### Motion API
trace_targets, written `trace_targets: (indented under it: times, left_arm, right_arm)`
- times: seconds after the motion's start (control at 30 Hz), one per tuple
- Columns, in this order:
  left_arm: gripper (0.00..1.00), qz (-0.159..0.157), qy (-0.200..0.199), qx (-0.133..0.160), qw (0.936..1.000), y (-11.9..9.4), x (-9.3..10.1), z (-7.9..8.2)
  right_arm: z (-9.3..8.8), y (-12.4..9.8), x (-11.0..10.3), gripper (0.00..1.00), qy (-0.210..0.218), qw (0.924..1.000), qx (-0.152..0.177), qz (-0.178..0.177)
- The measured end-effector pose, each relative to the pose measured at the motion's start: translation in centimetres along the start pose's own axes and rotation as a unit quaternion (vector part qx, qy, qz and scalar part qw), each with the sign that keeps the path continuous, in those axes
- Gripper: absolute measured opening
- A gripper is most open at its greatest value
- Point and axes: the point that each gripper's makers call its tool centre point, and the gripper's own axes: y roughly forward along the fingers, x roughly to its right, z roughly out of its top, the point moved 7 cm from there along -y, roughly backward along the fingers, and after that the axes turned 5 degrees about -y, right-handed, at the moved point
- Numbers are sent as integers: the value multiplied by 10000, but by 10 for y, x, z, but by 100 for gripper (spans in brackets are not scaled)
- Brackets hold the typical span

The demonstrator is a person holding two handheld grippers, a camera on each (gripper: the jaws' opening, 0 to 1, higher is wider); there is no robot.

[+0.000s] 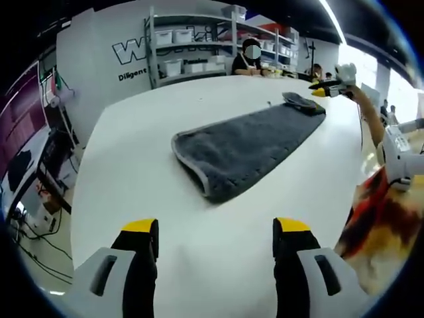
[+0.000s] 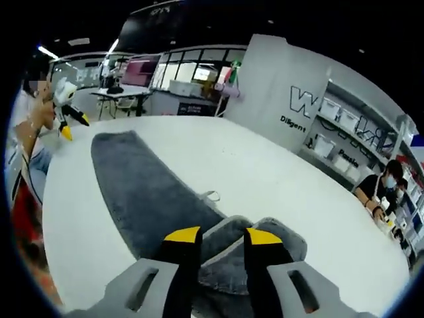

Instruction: Fold the towel on the table until its edges align and the towel forms a compact rectangular stack.

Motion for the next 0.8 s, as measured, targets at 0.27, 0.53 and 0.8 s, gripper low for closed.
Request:
trace_targets:
  times: [0.27, 0.53, 0.8]
  left_arm:
    - [68, -8, 19, 0, 10000, -1, 3, -4]
    - [67, 92, -12, 7, 10000, -5, -2, -6]
    - [67, 24, 41, -17, 10000, 0, -1, -4]
  right_arm:
    - [-30, 50, -1, 20, 60, 9937, -1055, 379]
    - [-43, 53, -5, 8, 68, 9899, -1358, 390]
    - [-42, 43, -5, 0, 154, 9891, -1403, 430]
